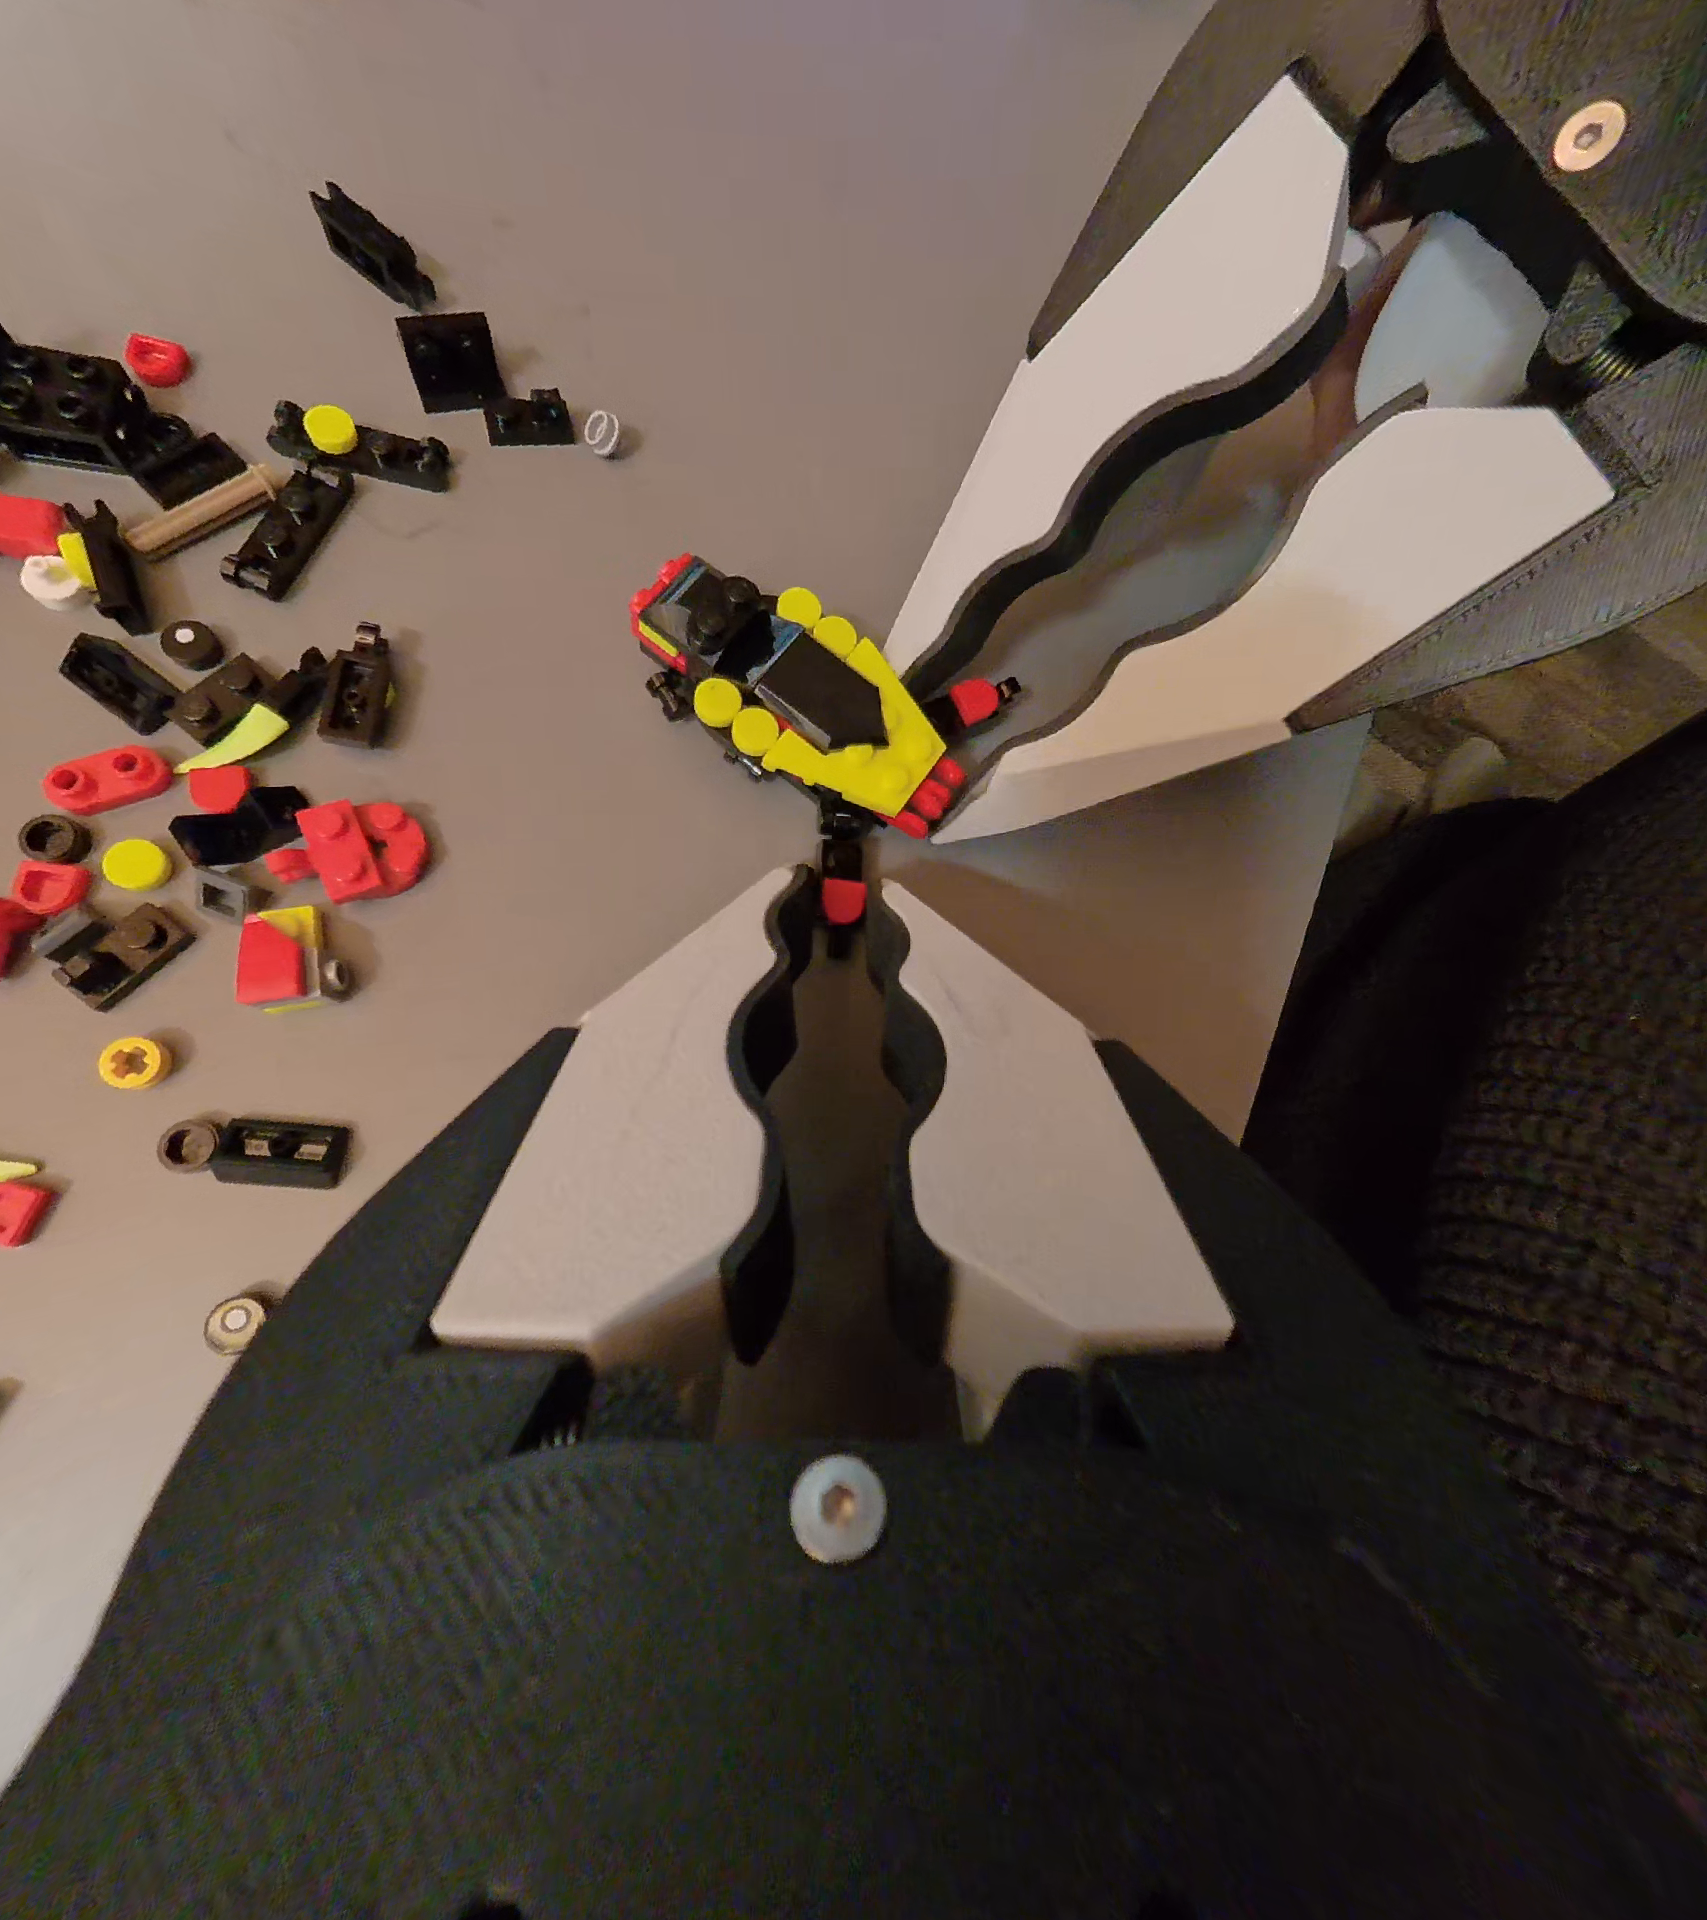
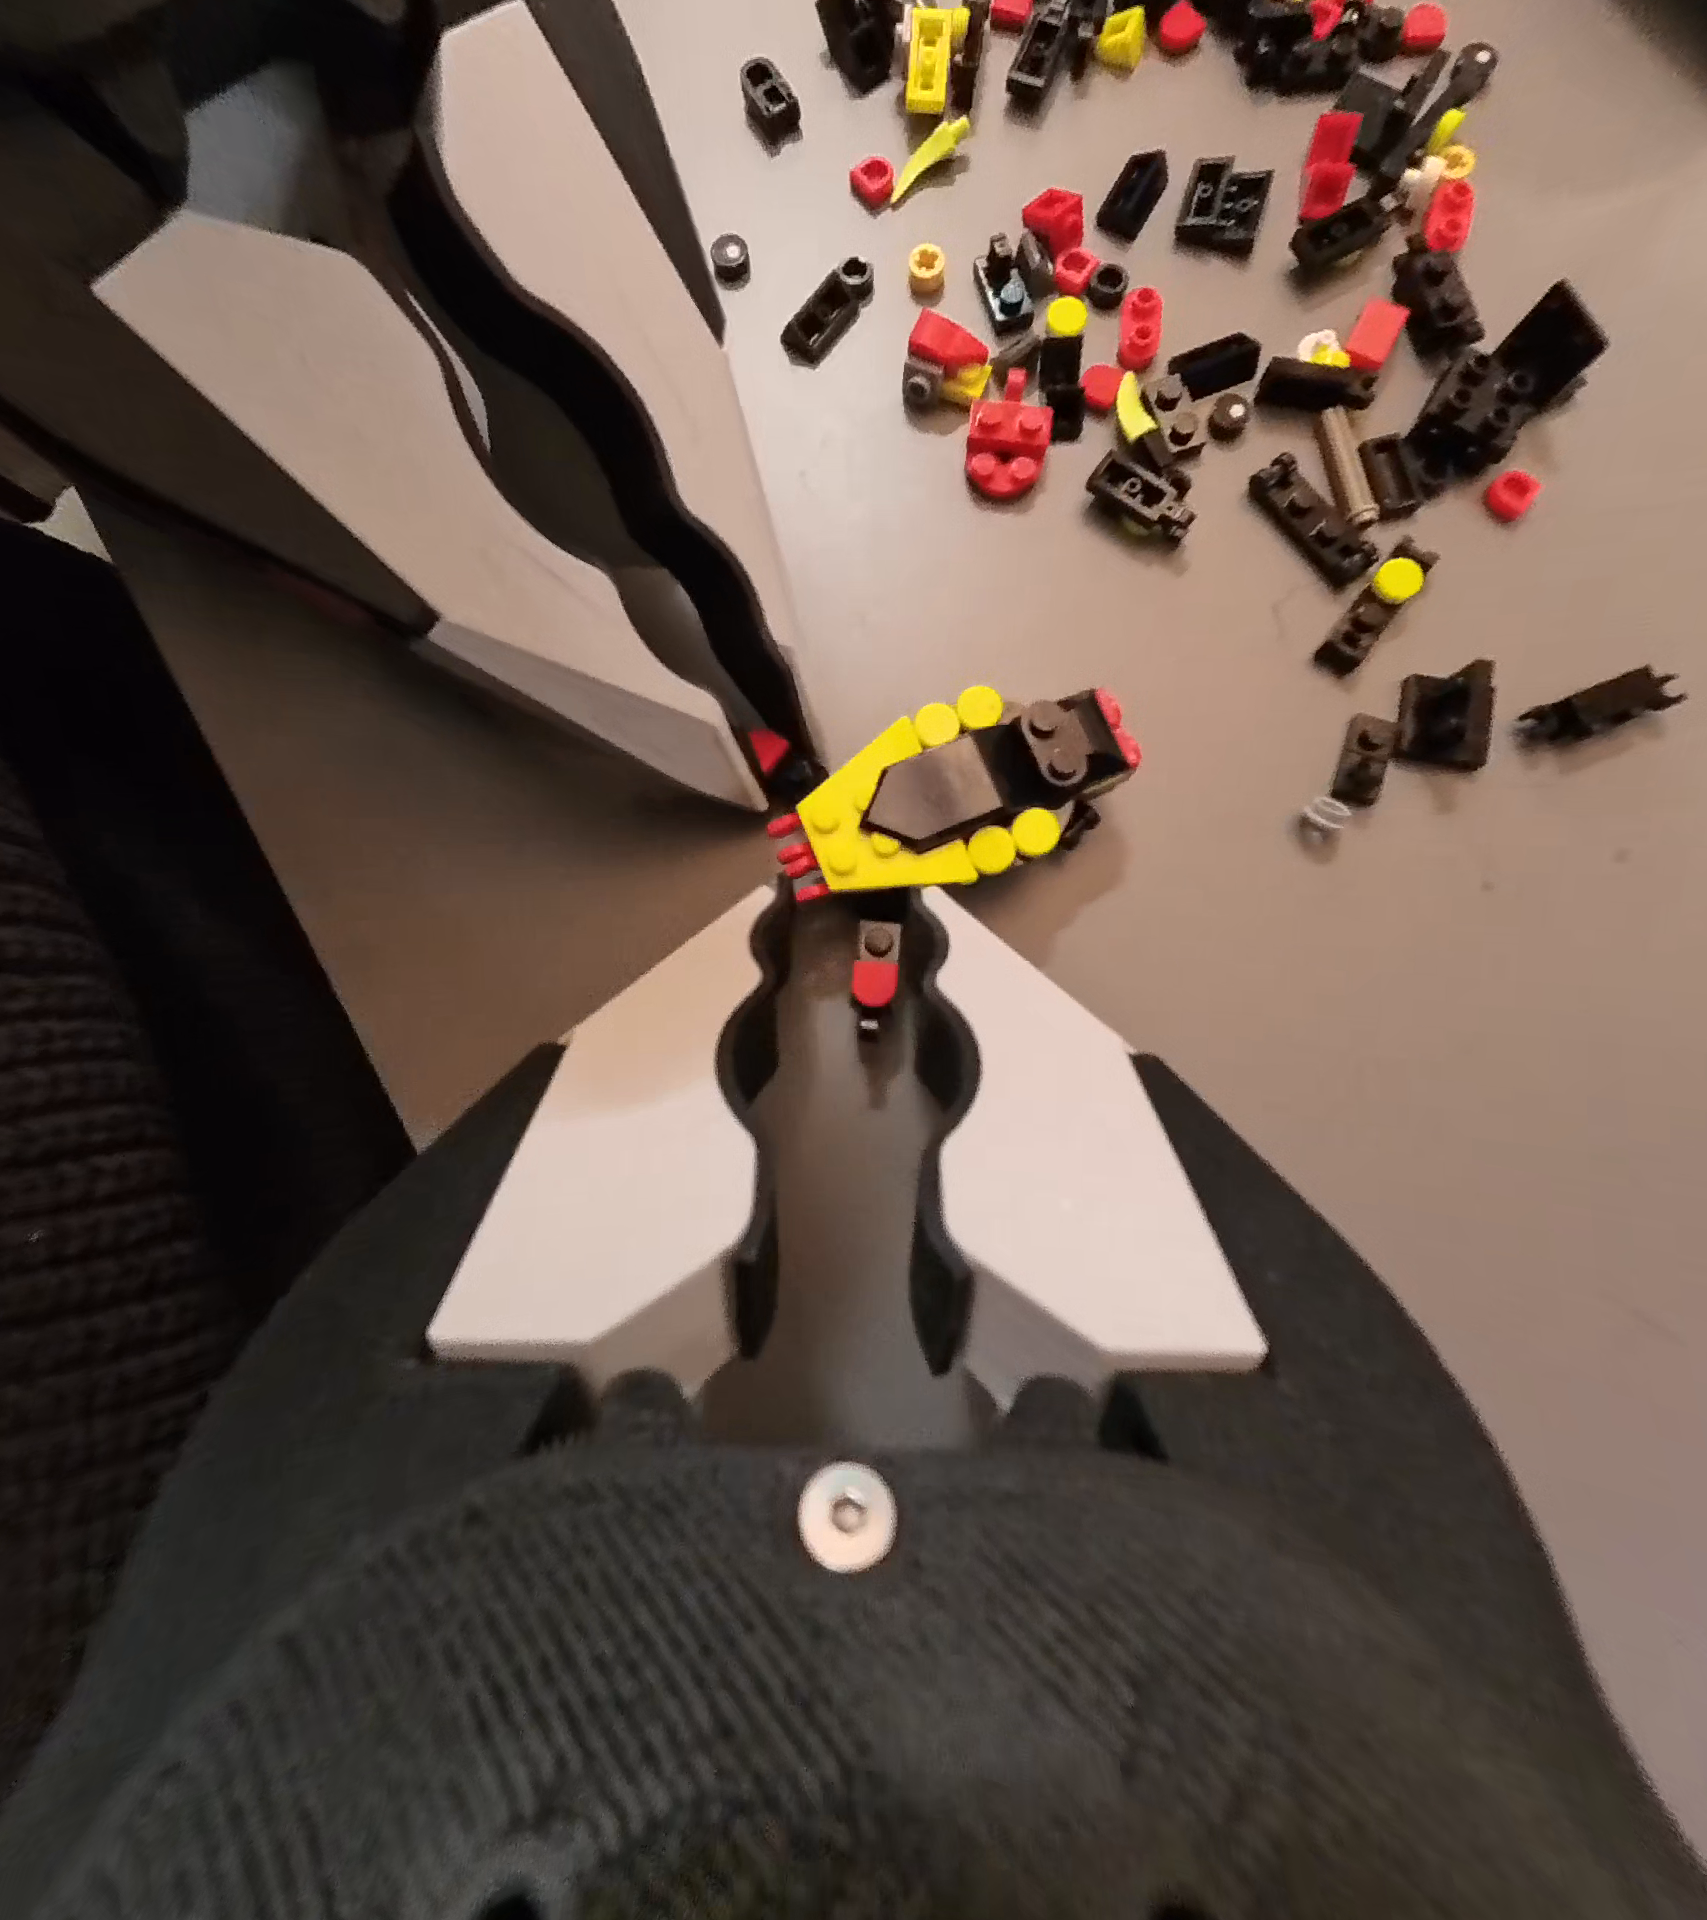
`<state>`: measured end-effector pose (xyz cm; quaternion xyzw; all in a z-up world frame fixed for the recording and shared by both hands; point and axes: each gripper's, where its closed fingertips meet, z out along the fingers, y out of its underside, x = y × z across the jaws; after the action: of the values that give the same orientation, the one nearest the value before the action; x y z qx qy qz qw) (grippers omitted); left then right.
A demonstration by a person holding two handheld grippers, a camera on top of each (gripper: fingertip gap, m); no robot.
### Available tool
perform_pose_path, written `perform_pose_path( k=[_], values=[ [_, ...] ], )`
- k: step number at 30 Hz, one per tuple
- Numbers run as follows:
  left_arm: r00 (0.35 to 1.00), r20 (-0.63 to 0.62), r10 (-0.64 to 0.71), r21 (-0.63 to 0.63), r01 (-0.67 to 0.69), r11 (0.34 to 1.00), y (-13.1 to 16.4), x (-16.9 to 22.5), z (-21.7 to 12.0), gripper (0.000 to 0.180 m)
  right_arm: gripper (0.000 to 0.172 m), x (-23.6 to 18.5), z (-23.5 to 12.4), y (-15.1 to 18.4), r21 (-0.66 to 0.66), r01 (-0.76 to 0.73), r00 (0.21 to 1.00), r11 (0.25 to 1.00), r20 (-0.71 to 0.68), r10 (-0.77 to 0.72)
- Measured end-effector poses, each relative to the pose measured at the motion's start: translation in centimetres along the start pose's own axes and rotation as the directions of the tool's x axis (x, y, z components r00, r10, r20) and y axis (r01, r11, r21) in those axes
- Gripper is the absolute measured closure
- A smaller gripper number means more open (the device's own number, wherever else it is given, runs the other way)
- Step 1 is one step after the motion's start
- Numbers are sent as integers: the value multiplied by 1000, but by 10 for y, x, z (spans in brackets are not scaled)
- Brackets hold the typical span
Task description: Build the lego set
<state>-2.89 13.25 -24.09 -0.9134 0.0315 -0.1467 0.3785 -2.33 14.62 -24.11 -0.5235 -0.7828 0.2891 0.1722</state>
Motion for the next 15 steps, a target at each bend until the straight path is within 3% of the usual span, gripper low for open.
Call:
perform_pose_path(
  k=[15],
  values=[
    [1000,-9,1,-2,-1,1000,0,2,0,173,153,3,-2,3,-13,15,1000,1000,-11,-15]
  ],
)
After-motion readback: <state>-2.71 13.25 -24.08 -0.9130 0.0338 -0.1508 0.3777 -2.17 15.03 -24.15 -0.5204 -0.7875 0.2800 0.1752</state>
